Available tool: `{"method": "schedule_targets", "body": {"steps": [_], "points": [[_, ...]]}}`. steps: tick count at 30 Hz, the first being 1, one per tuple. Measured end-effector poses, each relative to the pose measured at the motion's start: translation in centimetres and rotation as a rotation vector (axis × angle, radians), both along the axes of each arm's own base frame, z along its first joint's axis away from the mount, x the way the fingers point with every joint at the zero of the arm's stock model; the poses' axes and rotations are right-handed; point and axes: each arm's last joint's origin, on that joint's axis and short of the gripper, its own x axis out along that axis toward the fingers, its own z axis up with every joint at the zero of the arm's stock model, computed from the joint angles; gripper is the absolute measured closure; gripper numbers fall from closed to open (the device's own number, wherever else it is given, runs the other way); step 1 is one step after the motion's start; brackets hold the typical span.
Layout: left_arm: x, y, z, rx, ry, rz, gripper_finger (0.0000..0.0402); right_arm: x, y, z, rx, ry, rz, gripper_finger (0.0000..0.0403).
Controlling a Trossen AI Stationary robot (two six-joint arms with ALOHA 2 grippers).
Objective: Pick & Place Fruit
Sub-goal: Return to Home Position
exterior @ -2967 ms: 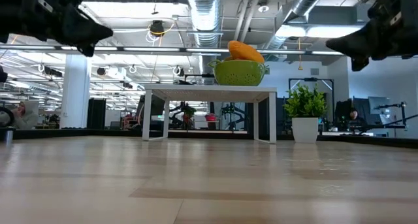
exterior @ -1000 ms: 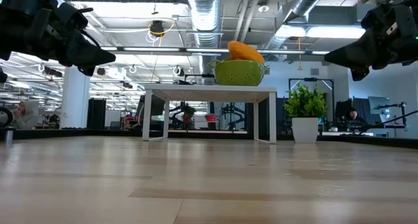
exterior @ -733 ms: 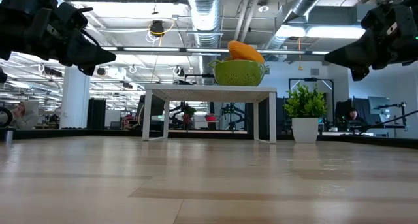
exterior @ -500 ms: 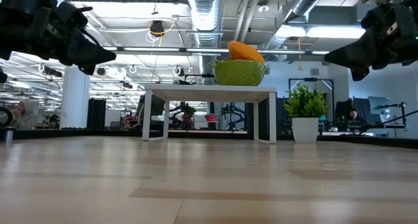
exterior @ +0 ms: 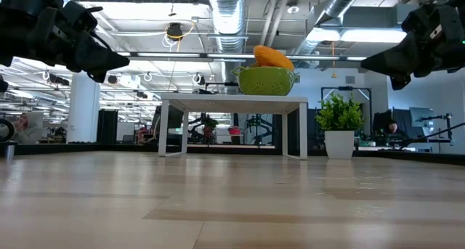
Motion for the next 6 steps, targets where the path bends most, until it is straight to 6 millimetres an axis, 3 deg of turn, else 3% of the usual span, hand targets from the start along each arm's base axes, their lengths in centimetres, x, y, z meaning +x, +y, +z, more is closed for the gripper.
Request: {"method": "schedule_targets", "body": {"steps": [6], "points": [[0.01, 0.0, 0.06, 0.002, -0.005, 0.0, 0.0394, 0.0, 0.0, 0.0, 0.0, 0.0, 0.0, 0.0397]]}}
